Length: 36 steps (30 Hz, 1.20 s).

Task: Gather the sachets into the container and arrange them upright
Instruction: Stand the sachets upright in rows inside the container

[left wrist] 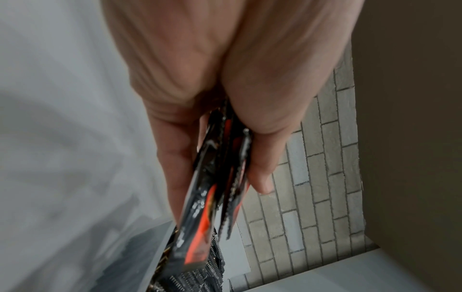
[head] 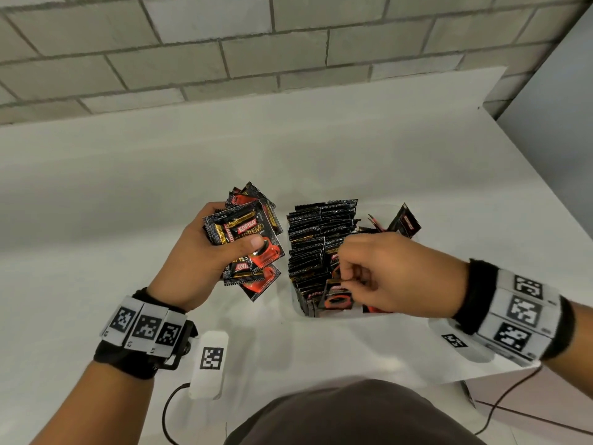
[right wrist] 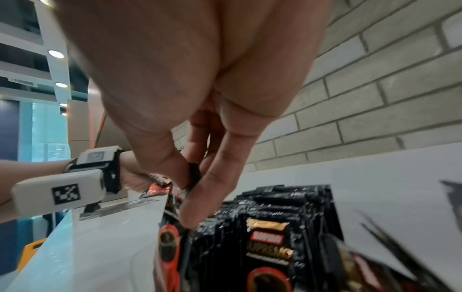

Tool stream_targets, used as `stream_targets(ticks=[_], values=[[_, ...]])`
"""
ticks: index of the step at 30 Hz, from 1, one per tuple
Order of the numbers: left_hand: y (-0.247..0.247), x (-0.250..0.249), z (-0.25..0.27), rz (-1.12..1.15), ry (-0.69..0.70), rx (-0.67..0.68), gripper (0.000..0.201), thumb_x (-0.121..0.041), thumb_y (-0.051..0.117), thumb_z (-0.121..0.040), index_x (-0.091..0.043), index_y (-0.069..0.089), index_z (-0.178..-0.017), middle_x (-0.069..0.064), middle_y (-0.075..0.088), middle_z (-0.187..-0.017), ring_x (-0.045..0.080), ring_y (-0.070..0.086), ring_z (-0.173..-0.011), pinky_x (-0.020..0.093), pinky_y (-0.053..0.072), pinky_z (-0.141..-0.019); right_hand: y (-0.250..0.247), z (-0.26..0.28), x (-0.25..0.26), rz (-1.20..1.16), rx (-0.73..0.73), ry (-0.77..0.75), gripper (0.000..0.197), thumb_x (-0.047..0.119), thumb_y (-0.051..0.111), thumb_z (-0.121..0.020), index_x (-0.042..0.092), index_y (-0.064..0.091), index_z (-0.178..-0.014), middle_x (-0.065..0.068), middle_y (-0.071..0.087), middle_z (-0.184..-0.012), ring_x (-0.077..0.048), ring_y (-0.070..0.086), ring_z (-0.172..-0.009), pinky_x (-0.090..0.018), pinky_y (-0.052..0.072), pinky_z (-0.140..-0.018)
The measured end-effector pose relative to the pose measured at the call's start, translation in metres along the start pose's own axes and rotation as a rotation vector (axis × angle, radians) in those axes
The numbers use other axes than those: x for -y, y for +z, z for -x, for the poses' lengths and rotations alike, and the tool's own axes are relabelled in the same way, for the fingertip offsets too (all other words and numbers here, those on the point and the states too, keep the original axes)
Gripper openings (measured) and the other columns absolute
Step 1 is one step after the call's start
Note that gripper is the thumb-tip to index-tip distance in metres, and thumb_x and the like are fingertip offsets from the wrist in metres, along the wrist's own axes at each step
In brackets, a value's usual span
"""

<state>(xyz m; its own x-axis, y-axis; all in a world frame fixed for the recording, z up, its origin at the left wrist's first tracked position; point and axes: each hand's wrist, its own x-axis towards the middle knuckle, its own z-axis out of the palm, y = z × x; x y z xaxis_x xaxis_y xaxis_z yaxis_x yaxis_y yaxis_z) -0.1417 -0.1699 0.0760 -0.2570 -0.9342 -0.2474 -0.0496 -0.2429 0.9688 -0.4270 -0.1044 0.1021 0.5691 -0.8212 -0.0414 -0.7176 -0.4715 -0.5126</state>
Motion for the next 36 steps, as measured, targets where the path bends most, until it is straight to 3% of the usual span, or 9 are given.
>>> stream_targets(ticks=[5,8,11,15,20,24,29,33,36], values=[[0.000,0.000,0.001,-0.006,0.000,0.008,0.059,-0.011,0.087,-0.074,-0.017,0.059,-0.125,0.010,0.074,-0.116,0.034,0.073,-0.106,0.053,0.059,-0.089,0.021,-0.023,-0.005,0.029,0.123,0.018,0.023,0.020,0.073,-0.086,0.023,0.050,-0.082,0.011,0.045,-0.089,-0.007,0.048,-0.069,-0.028,0.046,-0.067],[0.000,0.000,0.002,-0.006,-0.001,0.014,0.059,-0.014,0.083,-0.073,-0.016,0.059,-0.126,0.011,0.074,-0.117,0.035,0.073,-0.106,0.054,0.058,-0.090,0.025,-0.030,-0.011,0.042,0.175,0.111,0.037,0.025,0.079,-0.083,0.027,0.045,-0.097,0.010,0.037,-0.102,-0.013,0.053,-0.068,-0.035,0.049,-0.067],[-0.002,0.000,0.003,-0.004,-0.004,0.015,0.060,-0.015,0.084,-0.073,-0.015,0.058,-0.127,0.012,0.074,-0.117,0.035,0.073,-0.107,0.057,0.058,-0.091,0.030,-0.035,-0.013,0.012,0.221,0.186,0.054,0.033,0.081,-0.081,0.030,0.039,-0.115,0.008,0.036,-0.110,-0.020,0.061,-0.080,-0.041,0.053,-0.072],[-0.003,0.001,0.005,0.001,-0.006,0.009,0.061,-0.013,0.087,-0.075,-0.016,0.058,-0.128,0.011,0.074,-0.118,0.035,0.073,-0.107,0.059,0.057,-0.092,0.031,-0.037,-0.012,0.119,0.282,0.214,0.049,0.042,0.076,-0.085,0.028,0.044,-0.119,0.008,0.042,-0.110,-0.016,0.054,-0.077,-0.033,0.046,-0.069],[-0.002,-0.001,0.005,-0.002,-0.004,0.019,0.071,-0.029,0.091,-0.064,-0.019,0.059,-0.127,0.011,0.074,-0.118,0.035,0.073,-0.108,0.059,0.057,-0.093,0.028,-0.041,-0.005,0.340,0.283,0.168,0.045,0.051,0.071,-0.085,0.028,0.045,-0.113,0.007,0.049,-0.105,-0.019,0.050,-0.069,-0.036,0.045,-0.062],[0.000,-0.002,0.005,0.001,-0.002,0.032,0.072,-0.029,0.090,-0.063,-0.018,0.059,-0.127,0.011,0.074,-0.118,0.035,0.072,-0.108,0.059,0.057,-0.092,0.032,-0.045,-0.002,0.059,0.327,0.193,0.053,0.029,0.083,-0.077,0.024,0.046,-0.115,0.002,0.050,-0.106,-0.020,0.053,-0.084,-0.037,0.047,-0.072],[-0.001,-0.002,0.006,0.003,0.000,0.029,0.072,-0.028,0.090,-0.063,-0.017,0.059,-0.126,0.011,0.074,-0.118,0.034,0.073,-0.107,0.057,0.058,-0.092,0.034,-0.043,0.002,-0.059,0.288,0.217,0.060,0.033,0.084,-0.073,0.028,0.048,-0.121,0.006,0.045,-0.108,-0.016,0.054,-0.097,-0.032,0.049,-0.084],[-0.004,-0.002,0.008,-0.001,-0.003,0.027,0.072,-0.028,0.090,-0.064,-0.018,0.059,-0.127,0.011,0.074,-0.119,0.034,0.073,-0.108,0.058,0.057,-0.093,0.029,-0.042,0.000,-0.097,0.220,0.211,0.040,0.021,0.076,-0.082,0.025,0.053,-0.114,0.014,0.043,-0.092,-0.002,0.049,-0.081,-0.012,0.040,-0.068],[-0.004,-0.002,0.009,0.006,-0.006,0.023,0.073,-0.028,0.090,-0.064,-0.018,0.058,-0.128,0.011,0.074,-0.119,0.034,0.073,-0.108,0.057,0.058,-0.091,0.033,-0.044,-0.003,-0.118,0.230,0.239,0.036,0.019,0.078,-0.082,0.022,0.054,-0.107,0.009,0.052,-0.079,-0.005,0.049,-0.067,-0.016,0.038,-0.057]])
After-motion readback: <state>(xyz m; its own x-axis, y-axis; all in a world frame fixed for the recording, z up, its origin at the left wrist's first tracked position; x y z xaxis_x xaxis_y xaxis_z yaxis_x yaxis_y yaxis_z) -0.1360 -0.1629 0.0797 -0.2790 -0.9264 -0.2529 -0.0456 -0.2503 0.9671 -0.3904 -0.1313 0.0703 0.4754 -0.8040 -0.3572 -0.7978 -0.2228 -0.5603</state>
